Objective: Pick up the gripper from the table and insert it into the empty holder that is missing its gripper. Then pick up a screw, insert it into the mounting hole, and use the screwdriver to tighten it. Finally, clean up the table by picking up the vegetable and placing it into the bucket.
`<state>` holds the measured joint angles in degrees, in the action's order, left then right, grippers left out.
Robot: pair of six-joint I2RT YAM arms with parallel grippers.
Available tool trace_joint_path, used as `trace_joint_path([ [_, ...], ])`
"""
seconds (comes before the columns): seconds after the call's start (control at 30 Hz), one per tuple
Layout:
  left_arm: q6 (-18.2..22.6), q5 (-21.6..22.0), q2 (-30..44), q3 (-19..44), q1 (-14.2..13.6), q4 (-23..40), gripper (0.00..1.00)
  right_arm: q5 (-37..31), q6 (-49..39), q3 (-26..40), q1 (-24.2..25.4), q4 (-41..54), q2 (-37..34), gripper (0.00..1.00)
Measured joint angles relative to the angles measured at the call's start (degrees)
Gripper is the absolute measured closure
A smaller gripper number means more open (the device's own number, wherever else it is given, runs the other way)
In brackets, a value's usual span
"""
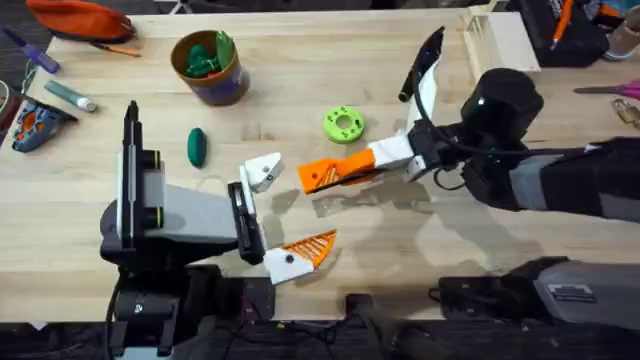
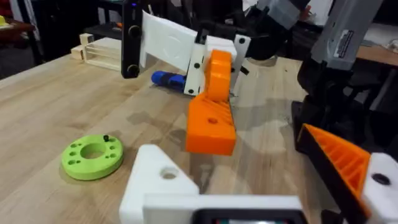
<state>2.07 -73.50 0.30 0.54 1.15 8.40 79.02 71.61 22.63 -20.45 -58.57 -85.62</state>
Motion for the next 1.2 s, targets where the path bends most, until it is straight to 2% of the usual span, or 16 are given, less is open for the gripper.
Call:
trace_joint_path([
  [0.23,0.0,-0.02,0.0,0.0,0.0,0.0,0.014,0.13,-0.07,1.23,0.0,-0.02,-0.22,0.993],
  [0.43,0.01,-0.02,0.0,0.0,0.0,0.0,0.015,0.12,-0.06,3.76,-0.12,1.04,-4.1,0.993],
  [0.7,0.0,-0.02,0.0,0.0,0.0,0.0,0.015,0.42,-0.07,6.93,-2.2,1.11,-4.76,0.993],
  [0.93,0.0,-0.02,0.0,0.0,0.0,0.0,0.015,0.57,-0.08,7.11,-2.44,1.42,-4.76,0.993],
  [1.2,0.0,-0.02,0.0,0.0,0.0,0.0,0.015,0.29,-0.94,7.15,-3.28,6.16,-4.76,0.993],
])
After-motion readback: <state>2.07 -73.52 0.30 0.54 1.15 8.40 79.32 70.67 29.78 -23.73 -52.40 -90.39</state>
